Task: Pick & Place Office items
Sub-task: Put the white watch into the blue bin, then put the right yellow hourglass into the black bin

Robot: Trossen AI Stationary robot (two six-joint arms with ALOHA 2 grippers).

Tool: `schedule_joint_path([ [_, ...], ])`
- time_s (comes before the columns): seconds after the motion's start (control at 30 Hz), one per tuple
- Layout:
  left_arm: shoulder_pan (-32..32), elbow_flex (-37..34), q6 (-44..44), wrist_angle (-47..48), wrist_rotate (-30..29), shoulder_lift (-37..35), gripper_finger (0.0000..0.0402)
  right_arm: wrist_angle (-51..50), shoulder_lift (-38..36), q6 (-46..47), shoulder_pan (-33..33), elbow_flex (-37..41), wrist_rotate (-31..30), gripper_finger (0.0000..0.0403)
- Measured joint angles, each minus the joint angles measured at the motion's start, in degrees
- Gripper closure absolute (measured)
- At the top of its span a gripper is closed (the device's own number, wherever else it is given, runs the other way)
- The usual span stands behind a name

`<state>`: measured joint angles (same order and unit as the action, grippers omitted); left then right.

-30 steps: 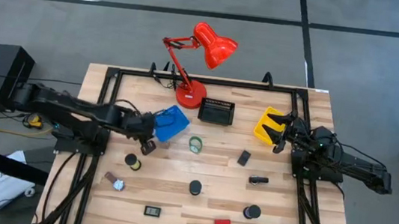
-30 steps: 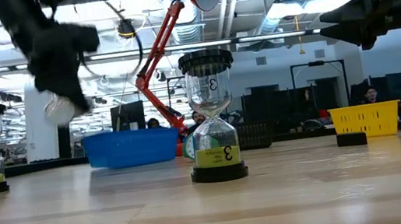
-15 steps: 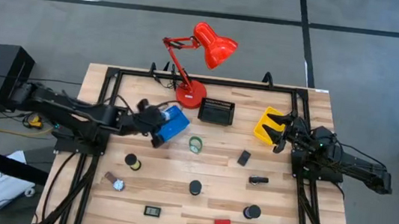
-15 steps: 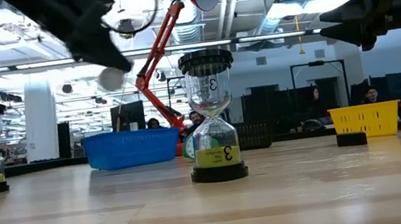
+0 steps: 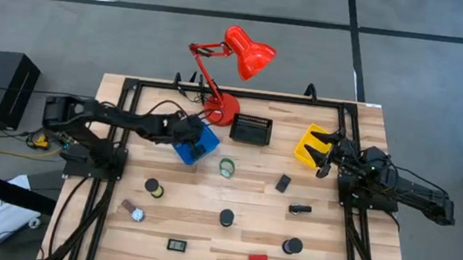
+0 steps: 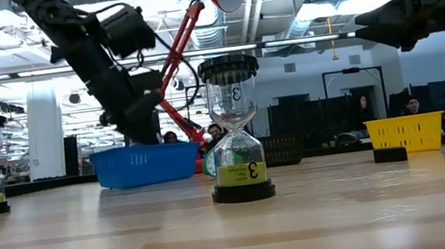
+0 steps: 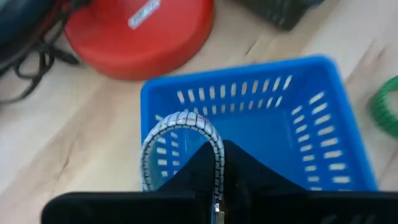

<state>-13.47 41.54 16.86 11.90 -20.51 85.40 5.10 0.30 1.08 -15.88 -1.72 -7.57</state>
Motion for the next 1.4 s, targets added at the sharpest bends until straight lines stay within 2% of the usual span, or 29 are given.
schedule_joint_path([
  [0.33,-2.0,0.0,-0.1,-0.1,0.0,1.7,0.0361,1.1,0.0,0.9,0.0,0.0,0.0,0.0154],
  [0.67,-1.9,0.0,-0.3,-0.8,0.0,1.7,0.0296,1.2,0.0,2.6,0.1,0.0,0.0,0.0154],
  [0.9,-1.8,0.2,-3.1,-3.2,-0.6,0.6,0.0267,1.3,0.0,3.7,0.1,0.0,0.0,0.0154],
  [1.1,-1.4,0.1,-5.6,-3.5,-0.7,-6.2,0.0261,1.6,0.1,3.6,0.4,0.0,0.2,0.0154],
  [1.4,2.0,0.1,-6.4,-12.6,3.6,-17.7,0.0273,2.0,1.6,3.5,3.4,0.0,0.6,0.0154],
])
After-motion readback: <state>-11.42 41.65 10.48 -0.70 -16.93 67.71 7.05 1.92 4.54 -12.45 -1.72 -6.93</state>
